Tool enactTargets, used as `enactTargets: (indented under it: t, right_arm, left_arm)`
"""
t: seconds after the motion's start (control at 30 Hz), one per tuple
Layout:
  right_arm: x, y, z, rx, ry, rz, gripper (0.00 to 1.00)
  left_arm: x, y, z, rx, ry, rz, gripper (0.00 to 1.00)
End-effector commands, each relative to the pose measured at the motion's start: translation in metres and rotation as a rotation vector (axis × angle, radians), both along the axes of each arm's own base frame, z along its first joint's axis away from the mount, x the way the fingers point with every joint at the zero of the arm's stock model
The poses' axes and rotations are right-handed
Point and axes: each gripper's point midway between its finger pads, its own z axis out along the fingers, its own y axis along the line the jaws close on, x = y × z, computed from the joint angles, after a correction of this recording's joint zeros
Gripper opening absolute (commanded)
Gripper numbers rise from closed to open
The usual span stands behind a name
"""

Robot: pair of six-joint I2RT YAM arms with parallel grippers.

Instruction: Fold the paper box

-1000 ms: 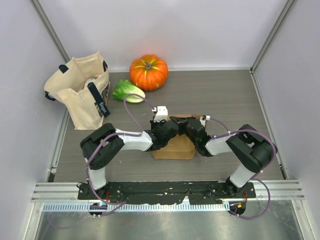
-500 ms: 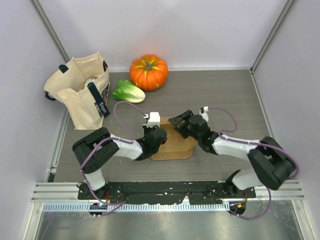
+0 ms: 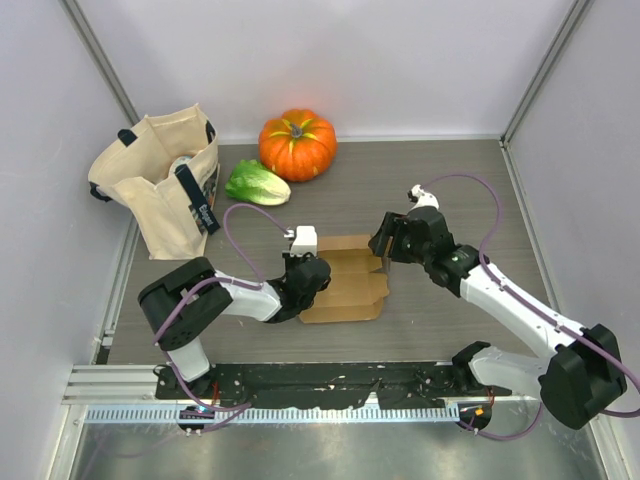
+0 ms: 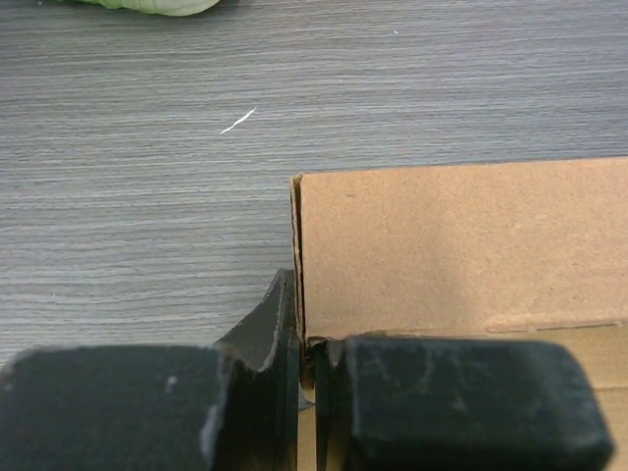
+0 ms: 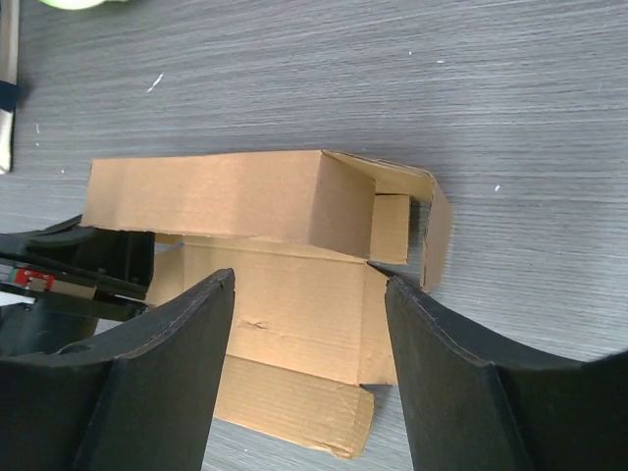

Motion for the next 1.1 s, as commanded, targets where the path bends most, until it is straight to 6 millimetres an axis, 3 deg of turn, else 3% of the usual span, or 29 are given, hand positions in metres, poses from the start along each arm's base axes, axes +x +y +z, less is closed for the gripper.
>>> enactTargets:
  t: [0.0, 0.13, 0.3, 0.6, 0.8, 0.9, 0.93, 1.07]
  right_arm:
    - [0.007, 0.005, 0.005, -0.03, -0.045, 0.063, 0.67]
    - [0.015, 0.025, -0.005, 0.001, -0.013, 0.123, 0.71]
    - [0.025, 0.042, 0.002, 0.128, -0.006, 0.101, 0.73]
    - [0.04, 0.06, -0.001, 0.342, 0.033, 0.098, 0.63]
    - [0.044, 0.059, 0.006, 0.497, 0.029, 0.062, 0.42]
    - [0.046, 0.058, 0.007, 0.581, 0.046, 0.034, 0.17]
    - [0.047, 0.057, 0.003, 0.586, 0.06, 0.021, 0.01]
    - [0.048, 0.056, -0.002, 0.563, 0.051, 0.024, 0.03]
  left_arm:
    - [-0.003, 0.012, -0.007, 0.047, 0.03, 0.027, 0.0]
    - [-0.004, 0.012, -0.007, 0.04, 0.027, 0.026, 0.0]
    - [-0.005, 0.012, -0.007, 0.037, 0.032, 0.02, 0.0]
    - [-0.006, 0.011, -0.006, 0.027, 0.038, 0.011, 0.0]
    - [-0.007, 0.01, -0.006, 0.008, 0.043, 0.012, 0.0]
    - [-0.008, 0.01, -0.007, -0.004, 0.046, 0.018, 0.0]
    - [-0.008, 0.01, -0.007, -0.004, 0.051, 0.018, 0.0]
    - [-0.01, 0.014, -0.006, -0.017, 0.051, 0.041, 0.0]
